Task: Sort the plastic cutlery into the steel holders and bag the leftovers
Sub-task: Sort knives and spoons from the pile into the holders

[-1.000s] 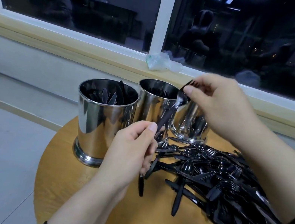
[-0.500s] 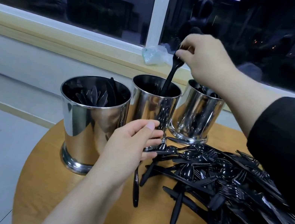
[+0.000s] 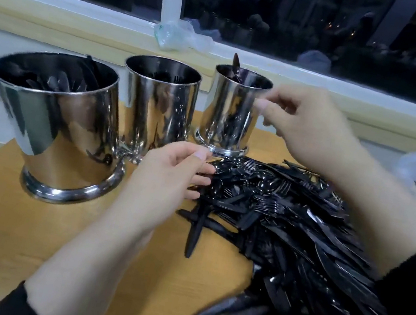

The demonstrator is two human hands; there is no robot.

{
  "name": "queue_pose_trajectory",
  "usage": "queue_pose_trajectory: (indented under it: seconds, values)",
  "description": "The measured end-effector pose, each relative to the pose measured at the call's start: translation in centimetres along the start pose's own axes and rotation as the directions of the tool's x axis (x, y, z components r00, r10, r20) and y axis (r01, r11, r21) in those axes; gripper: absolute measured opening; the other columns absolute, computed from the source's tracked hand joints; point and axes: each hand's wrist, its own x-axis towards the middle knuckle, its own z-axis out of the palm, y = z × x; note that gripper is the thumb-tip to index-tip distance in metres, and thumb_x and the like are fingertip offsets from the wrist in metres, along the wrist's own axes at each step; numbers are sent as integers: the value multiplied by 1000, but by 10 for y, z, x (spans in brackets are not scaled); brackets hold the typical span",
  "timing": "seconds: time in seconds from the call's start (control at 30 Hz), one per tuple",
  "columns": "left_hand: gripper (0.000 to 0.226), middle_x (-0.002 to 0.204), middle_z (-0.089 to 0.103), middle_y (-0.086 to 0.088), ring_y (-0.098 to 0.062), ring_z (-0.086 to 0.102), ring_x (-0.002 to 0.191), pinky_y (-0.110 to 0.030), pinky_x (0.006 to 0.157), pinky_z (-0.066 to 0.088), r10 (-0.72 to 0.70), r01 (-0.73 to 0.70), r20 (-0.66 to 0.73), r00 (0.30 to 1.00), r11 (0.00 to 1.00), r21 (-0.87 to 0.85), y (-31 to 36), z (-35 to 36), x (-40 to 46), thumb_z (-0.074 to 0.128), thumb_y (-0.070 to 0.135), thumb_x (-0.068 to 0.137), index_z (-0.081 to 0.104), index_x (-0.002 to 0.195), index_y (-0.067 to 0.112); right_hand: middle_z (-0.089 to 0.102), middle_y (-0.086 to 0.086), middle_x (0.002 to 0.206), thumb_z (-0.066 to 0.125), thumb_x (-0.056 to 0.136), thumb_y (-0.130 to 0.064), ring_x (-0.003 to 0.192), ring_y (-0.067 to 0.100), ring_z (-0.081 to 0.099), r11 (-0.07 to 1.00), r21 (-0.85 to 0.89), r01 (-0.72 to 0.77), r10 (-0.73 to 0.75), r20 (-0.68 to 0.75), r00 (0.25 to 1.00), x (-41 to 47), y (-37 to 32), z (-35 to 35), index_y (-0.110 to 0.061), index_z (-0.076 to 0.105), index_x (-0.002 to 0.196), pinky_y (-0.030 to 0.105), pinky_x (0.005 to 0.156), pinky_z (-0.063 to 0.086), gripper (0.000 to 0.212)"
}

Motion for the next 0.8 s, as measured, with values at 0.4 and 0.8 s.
queue_pose_trajectory:
  seconds: [0.4,0.8]
  values:
    - [11,67,57,40,13,54,63,-6,53,39,131,-195,153,980,809,555,-17,54,-22,57,36,103,67,101,41,66,-25,90,63,96,-39,89,-5,58,967,32,-252,252,21,968,-137,74,-13,-39,71,99,17,76,44,9]
    - [23,89,60,32,1,57,76,-13,60,40,155,-404,401,903,624,669,-18,87,-34,55,58,89,69,88,39,58,-28,92,71,83,-57,79,-9,53,933,-180,-313,355,308,883,-169,98,-55,-45,65,98,14,60,36,20]
